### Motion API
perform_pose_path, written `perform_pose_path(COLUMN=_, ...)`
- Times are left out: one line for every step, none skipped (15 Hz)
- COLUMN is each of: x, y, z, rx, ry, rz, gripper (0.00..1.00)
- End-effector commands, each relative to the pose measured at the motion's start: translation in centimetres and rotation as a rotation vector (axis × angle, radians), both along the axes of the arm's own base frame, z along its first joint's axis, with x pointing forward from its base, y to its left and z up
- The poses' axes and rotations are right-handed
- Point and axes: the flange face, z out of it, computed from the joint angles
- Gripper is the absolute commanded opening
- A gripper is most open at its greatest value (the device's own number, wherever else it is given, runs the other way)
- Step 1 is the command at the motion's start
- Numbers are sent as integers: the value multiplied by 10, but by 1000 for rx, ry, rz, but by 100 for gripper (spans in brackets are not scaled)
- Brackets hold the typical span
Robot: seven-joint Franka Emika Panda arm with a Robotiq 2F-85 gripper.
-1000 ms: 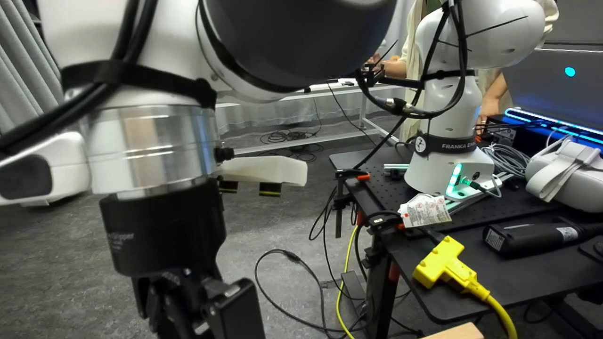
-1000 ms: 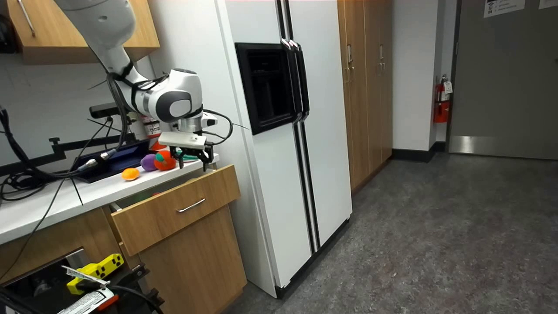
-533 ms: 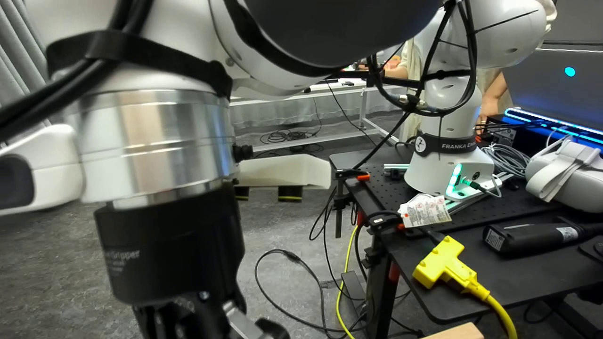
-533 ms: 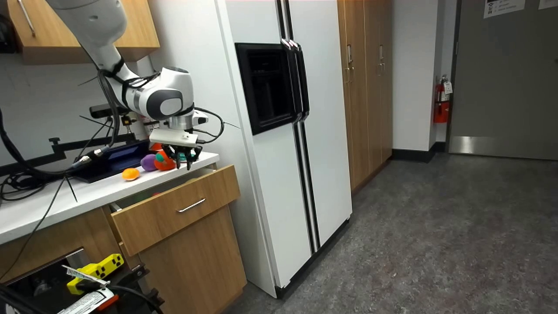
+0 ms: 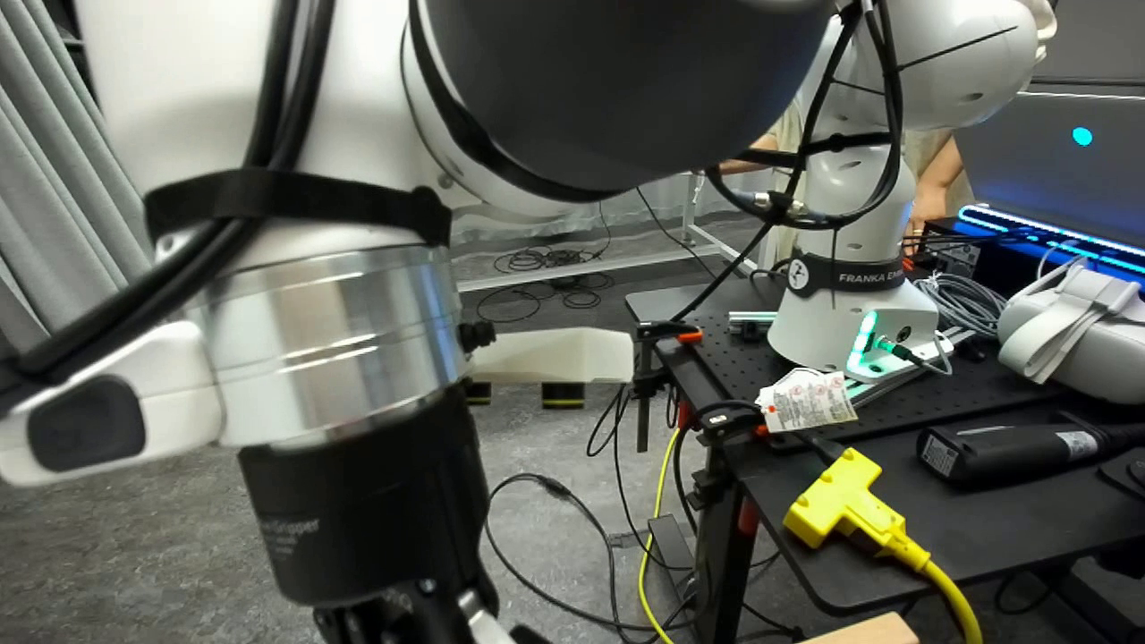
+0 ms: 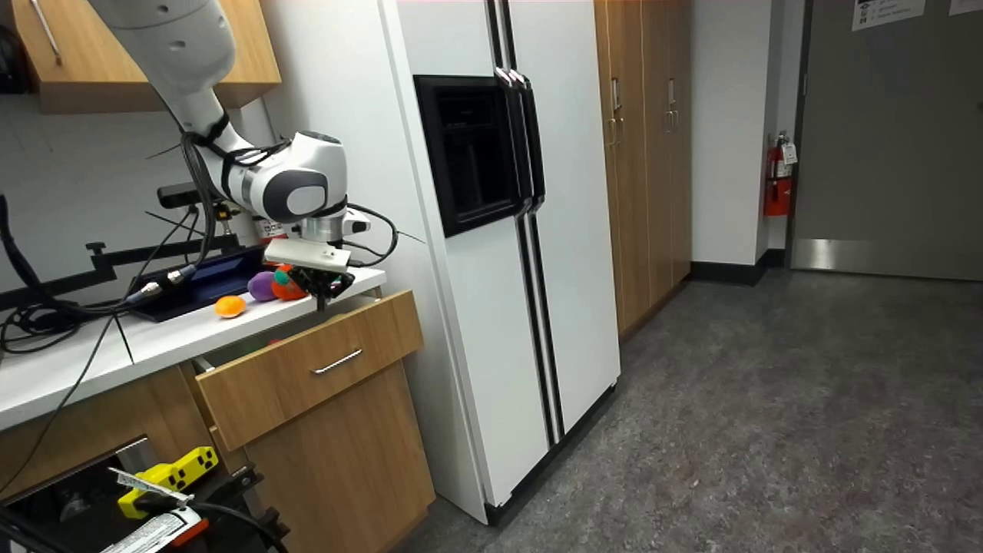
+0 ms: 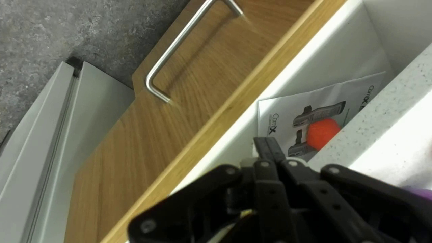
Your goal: Fully open the drawer
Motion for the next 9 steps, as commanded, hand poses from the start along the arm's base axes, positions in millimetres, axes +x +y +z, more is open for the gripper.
perform_pose_path(x=-3, y=2, z=-16, rx=4, ry=50, rz=12, gripper=0)
perform_pose_path(x=-3, y=2, z=-19, rx=3, ry=59, rz=14, gripper=0)
perform_pose_path(x=-4, y=2, z=-22, rx=1, ry=66, rz=14, gripper=0)
perform_pose_path(x=-4, y=2, z=-25, rx=0, ry=73, rz=15, gripper=0)
perform_pose_path(x=-5, y=1, z=-27, rx=-2, ry=78, rz=13, gripper=0)
perform_pose_path(x=-5, y=1, z=-28, rx=-5, ry=81, rz=14, gripper=0)
perform_pose_path(x=-5, y=0, z=-29, rx=-14, ry=80, rz=15, gripper=0)
perform_pose_path(x=-5, y=-1, z=-30, rx=-22, ry=80, rz=16, gripper=0)
perform_pose_path(x=-5, y=-2, z=-30, rx=-34, ry=80, rz=13, gripper=0)
